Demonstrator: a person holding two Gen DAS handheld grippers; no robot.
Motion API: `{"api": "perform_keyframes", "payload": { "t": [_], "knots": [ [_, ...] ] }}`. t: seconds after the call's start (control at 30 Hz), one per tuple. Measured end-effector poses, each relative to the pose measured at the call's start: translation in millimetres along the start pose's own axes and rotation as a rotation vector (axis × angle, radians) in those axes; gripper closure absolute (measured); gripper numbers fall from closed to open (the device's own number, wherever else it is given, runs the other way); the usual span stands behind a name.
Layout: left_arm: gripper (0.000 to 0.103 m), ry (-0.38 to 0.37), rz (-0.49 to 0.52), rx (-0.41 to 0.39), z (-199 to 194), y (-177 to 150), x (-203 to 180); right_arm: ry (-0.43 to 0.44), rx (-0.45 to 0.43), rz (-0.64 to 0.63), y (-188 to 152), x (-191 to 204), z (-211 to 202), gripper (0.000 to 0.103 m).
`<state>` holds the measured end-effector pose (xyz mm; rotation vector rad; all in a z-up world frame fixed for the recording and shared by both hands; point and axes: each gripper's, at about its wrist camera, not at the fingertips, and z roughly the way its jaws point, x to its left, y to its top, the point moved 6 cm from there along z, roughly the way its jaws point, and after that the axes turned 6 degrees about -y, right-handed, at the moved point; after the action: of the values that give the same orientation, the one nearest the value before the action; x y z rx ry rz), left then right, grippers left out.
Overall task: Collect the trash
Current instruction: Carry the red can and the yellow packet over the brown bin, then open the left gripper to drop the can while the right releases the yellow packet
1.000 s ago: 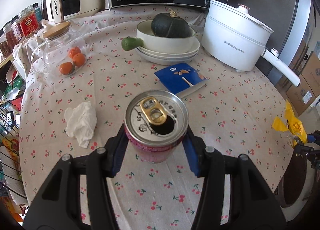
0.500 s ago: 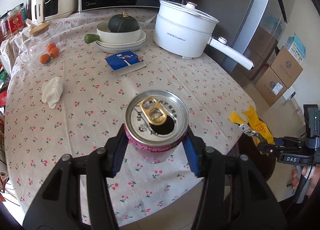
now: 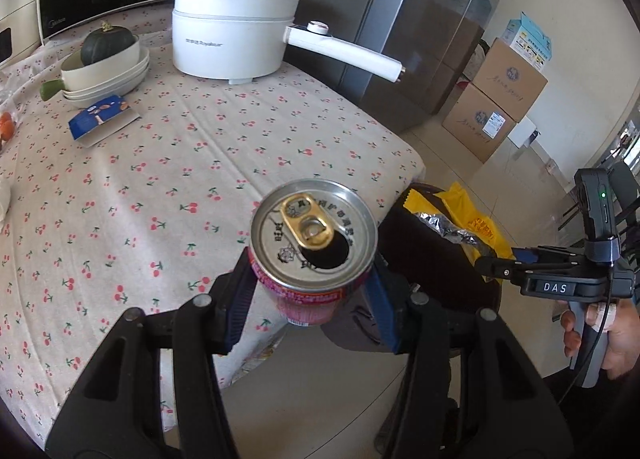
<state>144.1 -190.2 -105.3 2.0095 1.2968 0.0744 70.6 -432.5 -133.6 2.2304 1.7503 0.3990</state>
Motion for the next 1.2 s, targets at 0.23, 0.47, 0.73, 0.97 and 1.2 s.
{"api": "perform_keyframes", "payload": {
  "t": [0.23,0.47,0.73,0.97,1.2],
  "knots": [
    [0.048,-0.087,0.089,0.064,43,-4,-52,-0.041,0.016,0.063,-12,-44,1,0.051],
    [0.048,-0.133,0.146,0.113,74,-15,-79,-0.07,0.039,0.089,-19,-62,7,0.051],
    [0.02,-0.082,0.191,0.142,72,-16,-79,-0.079,0.044,0.089,-19,-62,10,0.051],
    [0.015,-0.018,0.131,0.105,44,-4,-44,-0.078,0.059,0.07,-19,-51,15,0.051],
    [0.007,0.075,0.06,0.091,21,-5,-2,-0.07,0.048,0.084,-12,-37,13,0.019]
  ]
}}
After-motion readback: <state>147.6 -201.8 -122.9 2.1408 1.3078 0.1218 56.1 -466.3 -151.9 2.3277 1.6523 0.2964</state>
